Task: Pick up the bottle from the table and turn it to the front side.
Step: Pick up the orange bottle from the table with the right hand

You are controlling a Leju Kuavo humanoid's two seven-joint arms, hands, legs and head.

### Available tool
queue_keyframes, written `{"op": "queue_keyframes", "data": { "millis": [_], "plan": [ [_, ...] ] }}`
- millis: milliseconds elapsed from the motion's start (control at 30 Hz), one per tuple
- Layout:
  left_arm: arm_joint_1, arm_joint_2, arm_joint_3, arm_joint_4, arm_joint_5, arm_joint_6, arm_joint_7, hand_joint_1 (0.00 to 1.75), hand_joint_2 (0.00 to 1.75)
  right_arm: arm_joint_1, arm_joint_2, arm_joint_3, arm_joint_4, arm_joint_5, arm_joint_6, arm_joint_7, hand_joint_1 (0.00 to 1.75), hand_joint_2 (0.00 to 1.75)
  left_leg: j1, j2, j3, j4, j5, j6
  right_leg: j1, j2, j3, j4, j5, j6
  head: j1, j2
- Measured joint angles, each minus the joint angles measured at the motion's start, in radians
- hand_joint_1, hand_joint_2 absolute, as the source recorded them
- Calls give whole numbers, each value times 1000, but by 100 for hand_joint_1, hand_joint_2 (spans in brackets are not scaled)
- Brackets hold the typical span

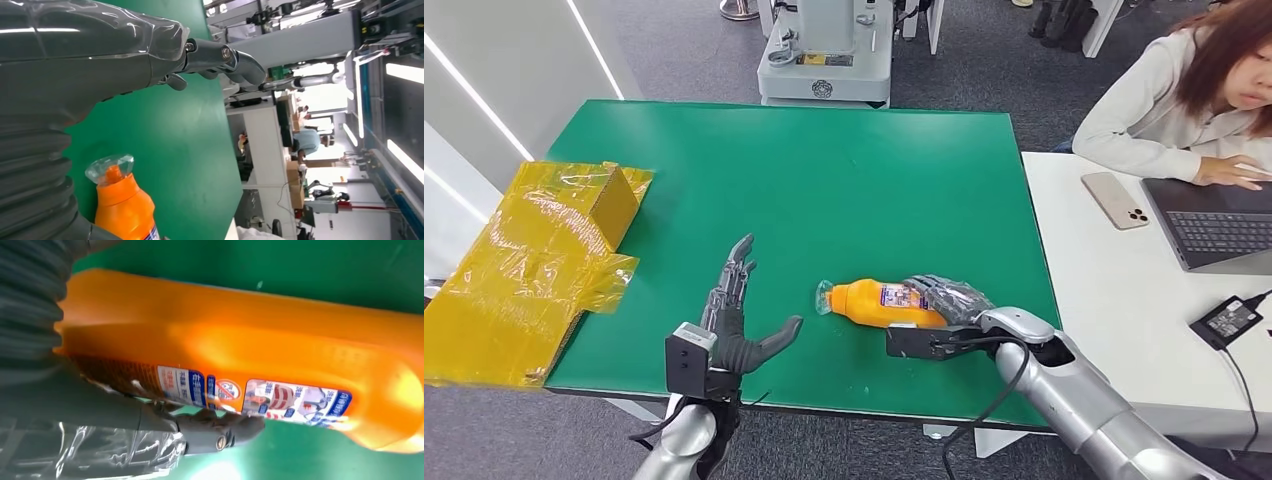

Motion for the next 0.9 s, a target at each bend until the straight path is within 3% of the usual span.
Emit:
{"op": "queue_keyframes", "data": {
  "millis": [267,300,400,433,900],
  "plan": [
    [-32,-7,0,55,24,-15,7,0,175,-47,-20,104,7,-41,14,51,2,175,0,0,0,0,0,0,0,0,0,0,0,0,0,0],
    [-34,-8,0,60,27,-16,7,0,175,-49,-23,114,7,-40,10,57,34,175,0,0,0,0,0,0,0,0,0,0,0,0,0,0],
    [-41,-10,0,75,34,-15,7,0,175,-53,-33,139,3,-36,-6,81,160,175,0,0,0,0,0,0,0,0,0,0,0,0,0,0],
    [-43,-10,0,79,36,-14,7,0,175,-53,-36,147,-1,-35,-11,89,171,175,0,0,0,0,0,0,0,0,0,0,0,0,0,0],
    [-46,-11,0,100,38,-13,9,0,175,13,-74,176,-136,-65,-63,127,175,175,0,0,0,0,0,0,0,0,0,0,0,0,0,0]
  ]
}}
